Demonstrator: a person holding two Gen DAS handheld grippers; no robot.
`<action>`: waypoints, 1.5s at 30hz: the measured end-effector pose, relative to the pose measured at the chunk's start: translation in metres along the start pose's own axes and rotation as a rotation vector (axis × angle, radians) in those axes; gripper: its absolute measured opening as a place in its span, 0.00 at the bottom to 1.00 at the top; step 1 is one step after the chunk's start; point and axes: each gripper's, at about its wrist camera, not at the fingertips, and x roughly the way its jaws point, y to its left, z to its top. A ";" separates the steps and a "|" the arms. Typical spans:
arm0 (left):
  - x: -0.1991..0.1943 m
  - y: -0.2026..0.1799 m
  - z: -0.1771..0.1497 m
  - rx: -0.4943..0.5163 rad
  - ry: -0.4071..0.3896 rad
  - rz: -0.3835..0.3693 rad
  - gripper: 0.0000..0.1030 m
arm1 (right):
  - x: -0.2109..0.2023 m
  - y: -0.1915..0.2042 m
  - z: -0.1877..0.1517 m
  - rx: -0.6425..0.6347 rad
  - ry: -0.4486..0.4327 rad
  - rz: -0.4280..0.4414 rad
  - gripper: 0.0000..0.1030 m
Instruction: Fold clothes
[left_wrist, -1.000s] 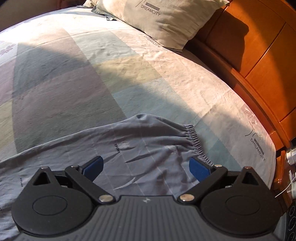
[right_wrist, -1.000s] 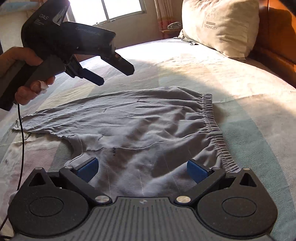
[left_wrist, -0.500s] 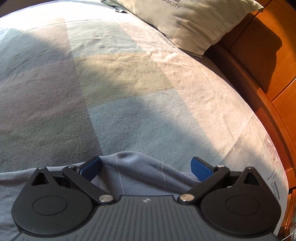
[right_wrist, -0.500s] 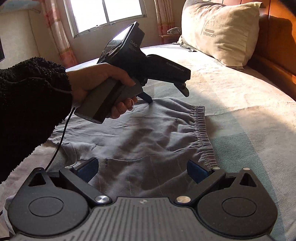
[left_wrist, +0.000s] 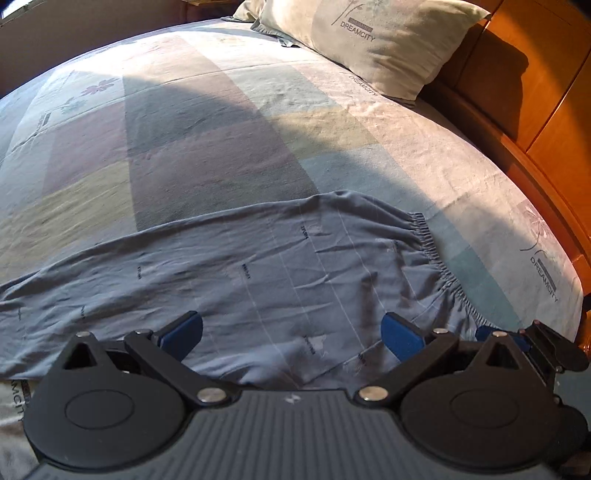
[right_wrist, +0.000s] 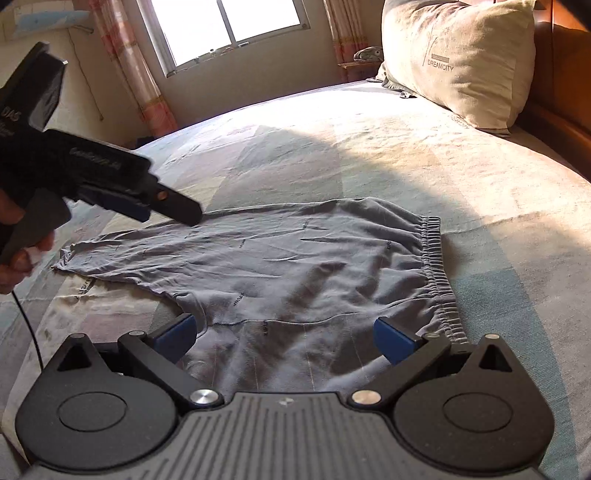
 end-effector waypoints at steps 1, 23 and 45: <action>-0.018 0.007 -0.017 -0.011 -0.010 0.003 0.99 | -0.002 0.001 0.000 0.006 0.002 0.000 1.00; -0.033 -0.006 -0.228 -0.043 -0.113 -0.164 0.99 | 0.011 0.044 -0.108 -0.143 0.110 -0.144 1.00; -0.078 0.100 -0.257 -0.137 -0.094 0.164 0.99 | 0.024 0.251 -0.135 -0.755 0.174 -0.190 1.00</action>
